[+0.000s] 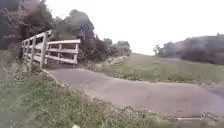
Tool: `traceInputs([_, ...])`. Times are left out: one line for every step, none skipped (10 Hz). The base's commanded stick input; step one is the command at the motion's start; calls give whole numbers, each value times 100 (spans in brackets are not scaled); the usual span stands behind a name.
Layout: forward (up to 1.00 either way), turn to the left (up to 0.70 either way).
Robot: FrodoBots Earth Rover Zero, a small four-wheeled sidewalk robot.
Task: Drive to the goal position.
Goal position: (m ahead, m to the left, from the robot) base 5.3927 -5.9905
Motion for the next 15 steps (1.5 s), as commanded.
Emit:
traceInputs([70, -34])
traceInputs([70, -35])
traceInputs([70, -35])
traceInputs([70, -35])
traceInputs([70, -35])
traceInputs([70, -35])
traceInputs([70, -35])
traceInputs([70, -35])
traceInputs([70, -35])
traceInputs([70, -35])
traceInputs([70, -35])
traceInputs([70, -35])
traceInputs([70, -35])
traceInputs([70, -35])
traceInputs([70, -35])
